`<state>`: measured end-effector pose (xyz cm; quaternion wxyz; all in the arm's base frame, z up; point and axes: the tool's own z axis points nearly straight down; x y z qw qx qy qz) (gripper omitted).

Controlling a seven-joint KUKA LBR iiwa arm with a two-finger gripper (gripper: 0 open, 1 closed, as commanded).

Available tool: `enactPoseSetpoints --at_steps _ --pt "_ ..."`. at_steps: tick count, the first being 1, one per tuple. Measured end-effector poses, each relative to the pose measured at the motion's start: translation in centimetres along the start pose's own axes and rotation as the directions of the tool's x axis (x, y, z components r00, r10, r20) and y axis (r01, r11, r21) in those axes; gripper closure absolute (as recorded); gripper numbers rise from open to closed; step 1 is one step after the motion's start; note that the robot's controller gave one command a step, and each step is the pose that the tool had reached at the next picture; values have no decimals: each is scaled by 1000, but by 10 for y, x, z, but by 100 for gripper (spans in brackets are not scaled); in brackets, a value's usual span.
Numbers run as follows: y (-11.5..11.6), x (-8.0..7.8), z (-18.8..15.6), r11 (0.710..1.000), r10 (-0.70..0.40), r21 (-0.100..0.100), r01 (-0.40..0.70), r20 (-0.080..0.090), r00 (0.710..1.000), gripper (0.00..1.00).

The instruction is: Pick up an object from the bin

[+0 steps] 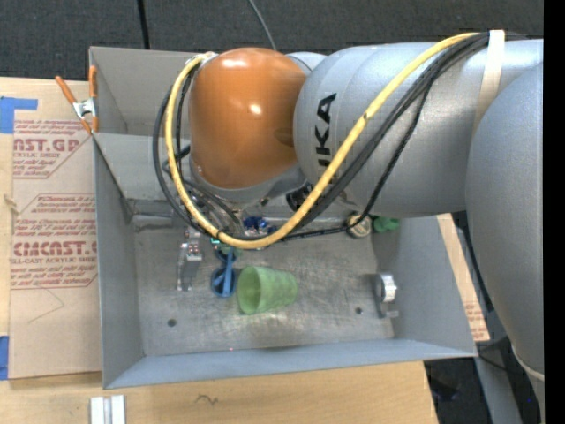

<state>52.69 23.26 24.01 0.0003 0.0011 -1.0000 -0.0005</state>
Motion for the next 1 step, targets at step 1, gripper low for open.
enactPoseSetpoints --at_steps 1 --pt "-91 -26 169 948 -319 -2 319 7 948 0"
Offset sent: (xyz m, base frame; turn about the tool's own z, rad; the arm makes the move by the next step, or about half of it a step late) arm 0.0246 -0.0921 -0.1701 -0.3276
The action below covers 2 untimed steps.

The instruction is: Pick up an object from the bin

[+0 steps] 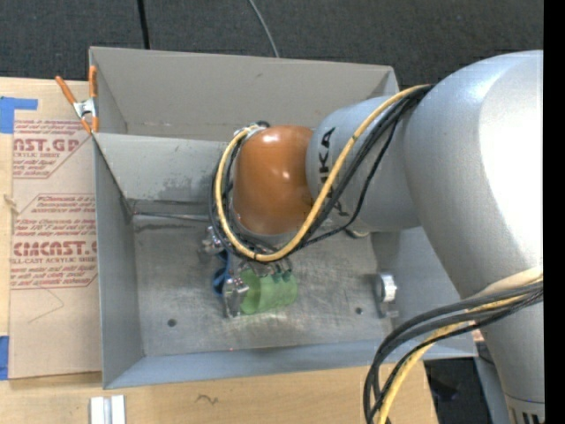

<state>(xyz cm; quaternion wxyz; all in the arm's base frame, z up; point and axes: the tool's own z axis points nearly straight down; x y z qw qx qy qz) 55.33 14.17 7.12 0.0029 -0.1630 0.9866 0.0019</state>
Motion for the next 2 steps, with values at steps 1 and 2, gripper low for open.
enactPoseSetpoints --at_steps 1,2 --pt "-38 6 -30 988 -153 3 153 -3 988 0" --pt "-22 -35 -31 907 -422 0 422 -1 907 0"
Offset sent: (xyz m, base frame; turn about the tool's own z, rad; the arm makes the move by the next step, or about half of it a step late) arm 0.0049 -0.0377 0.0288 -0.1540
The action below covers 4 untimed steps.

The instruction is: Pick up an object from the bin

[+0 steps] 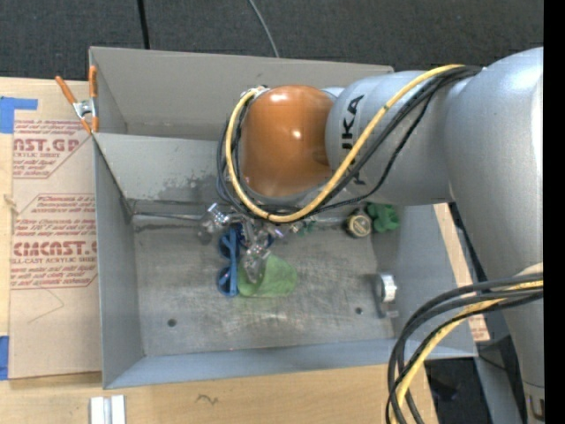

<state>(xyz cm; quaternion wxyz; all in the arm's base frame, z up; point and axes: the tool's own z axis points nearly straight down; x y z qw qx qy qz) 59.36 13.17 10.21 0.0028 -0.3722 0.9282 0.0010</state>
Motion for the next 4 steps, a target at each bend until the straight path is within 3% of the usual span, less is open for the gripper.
enactPoseSetpoints --at_steps 1,2,3,4 --pt "-10 5 27 948 -319 6 319 5 948 0" --pt "-10 2 25 948 -317 2 317 1 948 0" --pt "-11 3 25 948 -317 1 317 1 948 100" --pt "-10 1 15 949 -314 -2 314 -1 949 100"
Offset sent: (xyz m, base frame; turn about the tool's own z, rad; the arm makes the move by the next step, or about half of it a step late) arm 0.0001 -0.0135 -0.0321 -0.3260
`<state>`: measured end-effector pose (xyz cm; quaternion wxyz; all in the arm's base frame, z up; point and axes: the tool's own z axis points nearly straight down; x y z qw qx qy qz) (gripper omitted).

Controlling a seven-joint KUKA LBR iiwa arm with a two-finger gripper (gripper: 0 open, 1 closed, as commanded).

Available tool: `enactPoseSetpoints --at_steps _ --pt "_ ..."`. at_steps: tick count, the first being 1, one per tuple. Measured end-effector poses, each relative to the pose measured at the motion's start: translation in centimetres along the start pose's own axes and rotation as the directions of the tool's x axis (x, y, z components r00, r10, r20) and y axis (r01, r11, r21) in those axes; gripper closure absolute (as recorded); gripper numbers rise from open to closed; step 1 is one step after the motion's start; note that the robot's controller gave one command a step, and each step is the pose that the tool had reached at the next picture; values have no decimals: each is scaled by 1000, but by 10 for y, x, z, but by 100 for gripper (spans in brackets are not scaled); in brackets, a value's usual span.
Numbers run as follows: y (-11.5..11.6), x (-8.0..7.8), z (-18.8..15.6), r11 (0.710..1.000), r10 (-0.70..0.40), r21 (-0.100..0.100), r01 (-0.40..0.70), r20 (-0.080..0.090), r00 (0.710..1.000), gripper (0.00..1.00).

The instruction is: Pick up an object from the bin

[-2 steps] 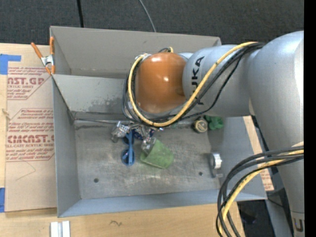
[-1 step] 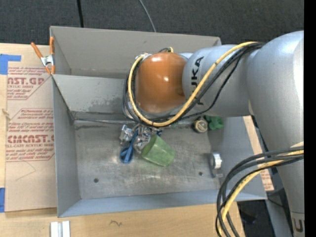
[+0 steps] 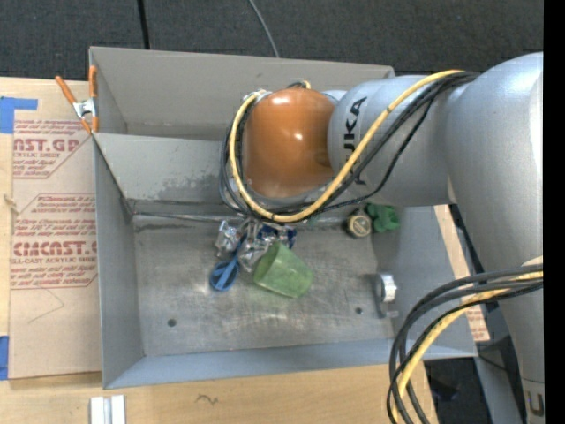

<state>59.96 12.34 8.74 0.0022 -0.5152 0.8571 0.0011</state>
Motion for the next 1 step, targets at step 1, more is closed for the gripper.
enactPoseSetpoints --at_steps 1 --pt "-1 -2 -55 1000 1 4 -1 1 1000 100"
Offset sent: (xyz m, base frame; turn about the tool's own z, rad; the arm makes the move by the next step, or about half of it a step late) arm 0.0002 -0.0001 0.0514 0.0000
